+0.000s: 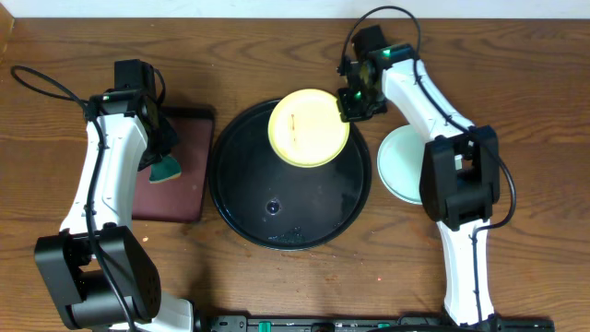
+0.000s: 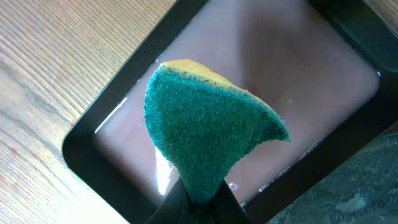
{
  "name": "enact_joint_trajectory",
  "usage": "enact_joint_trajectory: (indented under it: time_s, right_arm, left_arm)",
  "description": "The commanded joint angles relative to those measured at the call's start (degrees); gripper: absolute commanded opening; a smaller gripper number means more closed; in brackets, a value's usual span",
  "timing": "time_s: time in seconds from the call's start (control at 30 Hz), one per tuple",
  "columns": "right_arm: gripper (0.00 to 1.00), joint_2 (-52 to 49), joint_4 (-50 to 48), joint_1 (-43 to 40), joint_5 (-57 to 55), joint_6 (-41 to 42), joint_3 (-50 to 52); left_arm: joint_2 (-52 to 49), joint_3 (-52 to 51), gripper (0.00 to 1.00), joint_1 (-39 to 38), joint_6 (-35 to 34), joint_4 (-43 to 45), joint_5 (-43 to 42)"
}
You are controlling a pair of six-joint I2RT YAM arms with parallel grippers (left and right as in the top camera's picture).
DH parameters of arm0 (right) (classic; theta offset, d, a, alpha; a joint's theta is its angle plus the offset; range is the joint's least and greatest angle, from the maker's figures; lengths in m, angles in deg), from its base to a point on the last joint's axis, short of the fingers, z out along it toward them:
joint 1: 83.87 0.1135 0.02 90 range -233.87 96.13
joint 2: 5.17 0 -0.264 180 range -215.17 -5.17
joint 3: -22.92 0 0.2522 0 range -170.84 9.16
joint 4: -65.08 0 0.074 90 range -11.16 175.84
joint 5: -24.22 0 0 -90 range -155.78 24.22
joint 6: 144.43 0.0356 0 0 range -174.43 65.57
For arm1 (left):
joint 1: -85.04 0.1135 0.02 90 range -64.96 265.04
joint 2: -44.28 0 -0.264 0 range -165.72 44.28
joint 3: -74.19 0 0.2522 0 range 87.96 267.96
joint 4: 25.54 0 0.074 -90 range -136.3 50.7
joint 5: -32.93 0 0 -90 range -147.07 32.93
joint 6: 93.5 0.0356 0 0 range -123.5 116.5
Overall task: Clean dirty plates on tray and stack at the side
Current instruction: 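Release the stacked plate and move the right gripper to the yellow plate rim, then bring the sponge in the left gripper over the yellow plate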
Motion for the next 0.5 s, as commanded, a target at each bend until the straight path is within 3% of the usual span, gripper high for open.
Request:
enact_joint_trajectory:
  time_s: [0.0, 0.47]
  right_arm:
    - [0.01, 3.3, 1.95, 2.56, 0.52, 3.15, -0.09]
    - [0.01, 2.6, 9.81, 7.67, -0.74, 7.87, 2.08]
  left_arm:
    - [0.28, -0.42, 0.07, 0.09, -0.07, -0.2, 0.13]
    - [0.28, -0.42, 0.08, -3.41, 0.39, -0.17, 0.13]
